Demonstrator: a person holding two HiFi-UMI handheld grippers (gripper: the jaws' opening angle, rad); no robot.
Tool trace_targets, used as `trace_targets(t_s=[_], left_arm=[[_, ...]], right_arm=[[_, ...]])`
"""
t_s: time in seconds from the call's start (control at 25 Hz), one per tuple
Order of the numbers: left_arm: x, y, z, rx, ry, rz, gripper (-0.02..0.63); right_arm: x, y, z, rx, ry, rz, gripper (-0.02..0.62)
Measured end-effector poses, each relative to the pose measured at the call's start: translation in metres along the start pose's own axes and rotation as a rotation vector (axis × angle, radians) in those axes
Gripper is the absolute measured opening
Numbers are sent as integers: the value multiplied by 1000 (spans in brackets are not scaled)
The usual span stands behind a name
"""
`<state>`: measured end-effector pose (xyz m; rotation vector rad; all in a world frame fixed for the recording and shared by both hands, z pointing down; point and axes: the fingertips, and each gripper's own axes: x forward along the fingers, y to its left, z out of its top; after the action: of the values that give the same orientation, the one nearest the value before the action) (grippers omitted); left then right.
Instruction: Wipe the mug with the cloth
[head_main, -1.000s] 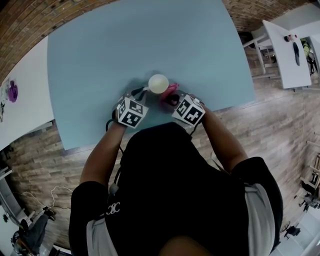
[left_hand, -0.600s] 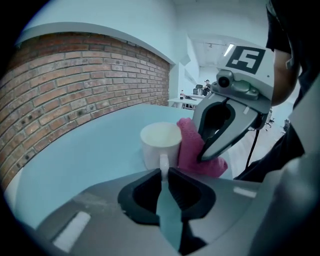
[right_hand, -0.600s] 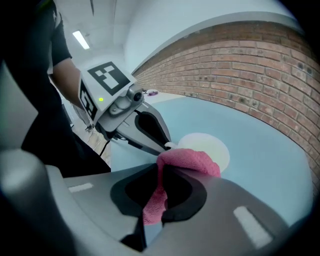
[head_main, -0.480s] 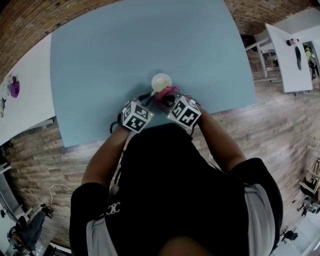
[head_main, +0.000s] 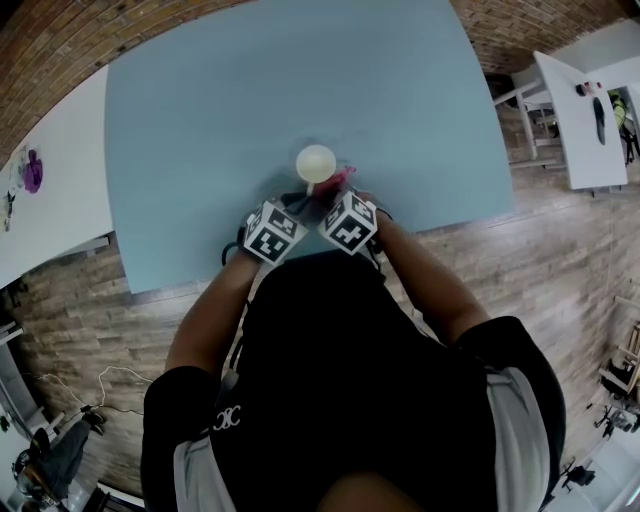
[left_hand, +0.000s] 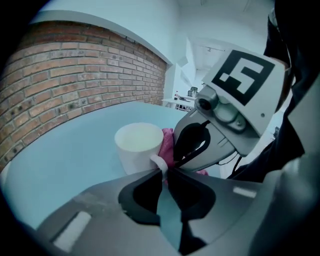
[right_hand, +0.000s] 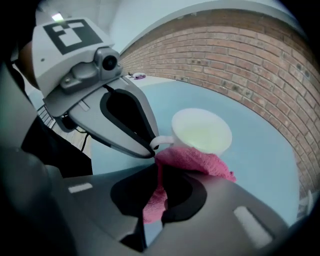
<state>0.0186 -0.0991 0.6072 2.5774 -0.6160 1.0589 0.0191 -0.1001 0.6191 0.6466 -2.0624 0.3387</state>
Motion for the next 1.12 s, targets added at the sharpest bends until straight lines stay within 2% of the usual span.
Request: trace_targets(t_s=[0.2, 0.36, 0.52, 0.72, 0.96, 1.04, 1.12], left_arm=[[-4, 2, 2, 14, 2, -30, 44], [-2, 2, -2, 17, 5, -42, 44], [-3, 3, -2, 35, 26, -64, 44], [-4, 6, -2, 43, 40, -67, 44], [-5, 8, -2, 38, 34, -72, 44], [-7, 8, -1, 47, 39, -75, 44], [-7, 8, -1, 48, 40, -77, 44]], right_arm=[[-25, 2, 21, -60, -65, -56, 35], [-16, 0, 16, -69, -20, -74, 35], [-1, -1, 5, 3, 22, -44, 35], [4, -14, -2, 94, 22, -38, 35], [-1, -55, -6, 191, 10, -133, 35], [-4, -60, -1, 199, -12, -116, 36], [-5, -55, 2, 150, -21, -69, 36]])
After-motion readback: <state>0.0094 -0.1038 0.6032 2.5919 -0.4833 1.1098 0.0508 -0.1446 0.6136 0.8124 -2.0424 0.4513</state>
